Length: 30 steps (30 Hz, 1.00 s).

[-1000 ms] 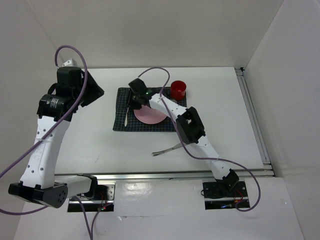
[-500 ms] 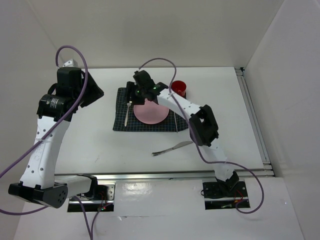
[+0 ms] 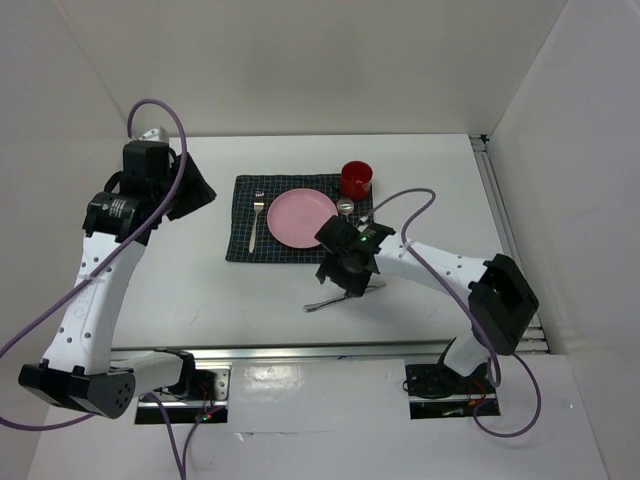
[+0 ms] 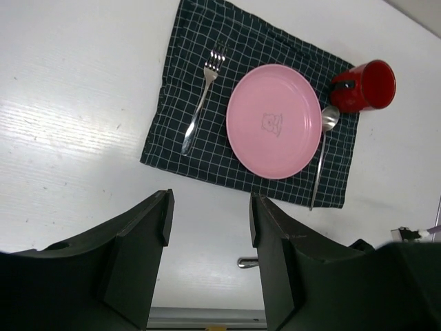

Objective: Set the dinner table for one person

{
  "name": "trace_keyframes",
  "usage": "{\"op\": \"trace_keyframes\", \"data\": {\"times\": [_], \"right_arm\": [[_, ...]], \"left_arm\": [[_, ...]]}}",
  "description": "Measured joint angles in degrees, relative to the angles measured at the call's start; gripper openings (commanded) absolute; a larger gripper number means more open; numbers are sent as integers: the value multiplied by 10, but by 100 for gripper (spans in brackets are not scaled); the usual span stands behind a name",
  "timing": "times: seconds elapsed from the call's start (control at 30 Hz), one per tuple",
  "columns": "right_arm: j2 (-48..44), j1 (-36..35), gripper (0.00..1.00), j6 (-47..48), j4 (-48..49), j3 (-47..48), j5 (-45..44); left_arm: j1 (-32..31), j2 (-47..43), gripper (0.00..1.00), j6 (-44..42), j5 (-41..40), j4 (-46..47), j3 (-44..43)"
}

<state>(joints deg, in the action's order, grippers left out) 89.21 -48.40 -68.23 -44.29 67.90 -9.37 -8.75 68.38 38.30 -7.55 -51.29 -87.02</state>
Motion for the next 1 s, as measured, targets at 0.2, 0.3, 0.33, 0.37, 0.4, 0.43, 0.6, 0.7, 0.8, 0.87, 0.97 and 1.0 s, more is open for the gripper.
{"op": "trace_keyframes", "data": {"times": [0.2, 0.3, 0.33, 0.37, 0.4, 0.43, 0.6, 0.7, 0.8, 0.87, 0.97, 1.0], "right_arm": [[34, -5, 72, -115, -49, -31, -1], [53, -6, 71, -146, -46, -34, 0], [60, -6, 69, -153, -46, -35, 1], [68, -6, 68, -158, -45, -35, 2], [76, -6, 68, -164, -43, -35, 3], [85, -6, 67, -169, -41, -35, 6], [139, -6, 63, -188, -42, -31, 12], [146, -3, 62, -197, -41, -27, 16], [146, 4, 58, -203, -39, -29, 22], [144, 16, 49, -206, -36, -35, 35], [136, 37, 35, -212, -37, -49, 50], [134, 42, 24, -213, -38, -52, 51]], "left_arm": [[0, 0, 64, -10, 31, 4, 12], [0, 0, 64, -19, 36, 8, 16], [0, 0, 64, -21, 37, 9, 19], [0, 0, 64, -22, 38, 9, 20], [0, 0, 64, -23, 38, 10, 23], [0, 0, 64, -24, 39, 12, 26], [0, 0, 64, -37, 43, 12, 39], [0, 0, 64, -39, 45, 13, 40], [0, 0, 64, -40, 45, 15, 42], [0, 0, 64, -40, 45, 15, 44], [0, 0, 64, -40, 46, 16, 48], [0, 0, 64, -40, 47, 16, 49]]}}
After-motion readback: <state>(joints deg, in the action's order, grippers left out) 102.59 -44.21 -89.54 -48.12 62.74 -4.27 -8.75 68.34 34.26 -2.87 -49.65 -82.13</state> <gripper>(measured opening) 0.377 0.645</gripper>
